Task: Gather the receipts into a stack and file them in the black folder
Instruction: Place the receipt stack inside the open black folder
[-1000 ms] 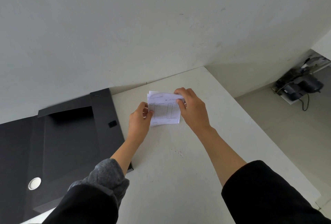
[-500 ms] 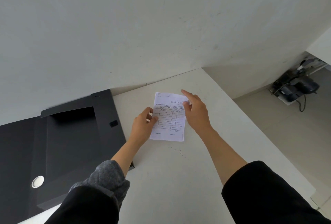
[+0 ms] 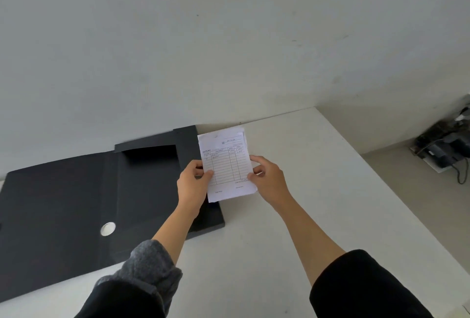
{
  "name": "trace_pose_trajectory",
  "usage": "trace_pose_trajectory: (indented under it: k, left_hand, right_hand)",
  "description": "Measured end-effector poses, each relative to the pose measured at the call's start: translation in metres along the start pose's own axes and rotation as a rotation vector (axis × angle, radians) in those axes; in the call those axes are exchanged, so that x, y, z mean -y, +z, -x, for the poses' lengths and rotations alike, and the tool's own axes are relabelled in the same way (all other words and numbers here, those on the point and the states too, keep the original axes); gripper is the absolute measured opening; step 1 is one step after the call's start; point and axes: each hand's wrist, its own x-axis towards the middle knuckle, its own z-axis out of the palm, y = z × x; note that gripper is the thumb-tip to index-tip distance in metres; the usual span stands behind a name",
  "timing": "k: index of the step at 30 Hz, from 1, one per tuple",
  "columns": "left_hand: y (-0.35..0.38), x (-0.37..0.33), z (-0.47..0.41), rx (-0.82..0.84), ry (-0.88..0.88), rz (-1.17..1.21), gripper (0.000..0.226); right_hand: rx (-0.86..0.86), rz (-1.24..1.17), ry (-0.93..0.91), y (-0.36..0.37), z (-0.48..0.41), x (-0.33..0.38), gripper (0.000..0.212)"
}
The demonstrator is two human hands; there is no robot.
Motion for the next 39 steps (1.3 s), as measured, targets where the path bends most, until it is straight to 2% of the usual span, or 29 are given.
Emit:
trace_pose_trajectory:
  k: [5, 8, 12, 15, 17, 22, 27, 36, 39]
  left_hand:
    - [-0.078, 0.029, 0.007, -0.112, -0.057, 0.011, 0.008]
    - [-0.125, 0.046, 0.004, -0.201, -0.135, 0.058, 0.012]
    - [-0.164, 0.066, -0.01, -0.255, -0.22, 0.146, 0.016]
    - [-0.172, 0.074, -0.023, -0.239, -0.249, 0.17, 0.021]
    - [-0.17, 0.078, -0.032, -0.216, -0.271, 0.171, 0.021]
    - [-0.157, 0.086, -0.048, -0.127, -0.328, 0.166, 0.021]
    - [-0.137, 0.081, -0.055, -0.027, -0.214, 0.04, 0.015]
    - [-0.112, 0.073, -0.035, 0.24, -0.123, -0.155, 0.029]
    - [-0.12, 0.075, -0.027, 0.242, -0.056, -0.243, 0.028]
  right_hand:
    - [0.072, -0.023, -0.008, 0.068, 0.024, 0.019, 0.033]
    - [-0.008, 0.195, -0.094, 0.11, 0.042, 0.01, 0.038]
    - [-0.06, 0.434, -0.105, 0.139, 0.069, -0.012, 0.071]
    - [-0.026, 0.496, -0.088, 0.149, 0.076, -0.021, 0.112]
    - [-0.023, 0.498, -0.085, 0.152, 0.076, -0.025, 0.121]
    - [-0.031, 0.501, -0.118, 0.153, 0.072, -0.028, 0.121]
    - [-0.044, 0.539, -0.123, 0.153, 0.07, -0.028, 0.118]
    - [-0.038, 0.613, -0.139, 0.153, 0.071, -0.03, 0.116]
    - [0.002, 0.724, -0.12, 0.153, 0.07, -0.029, 0.113]
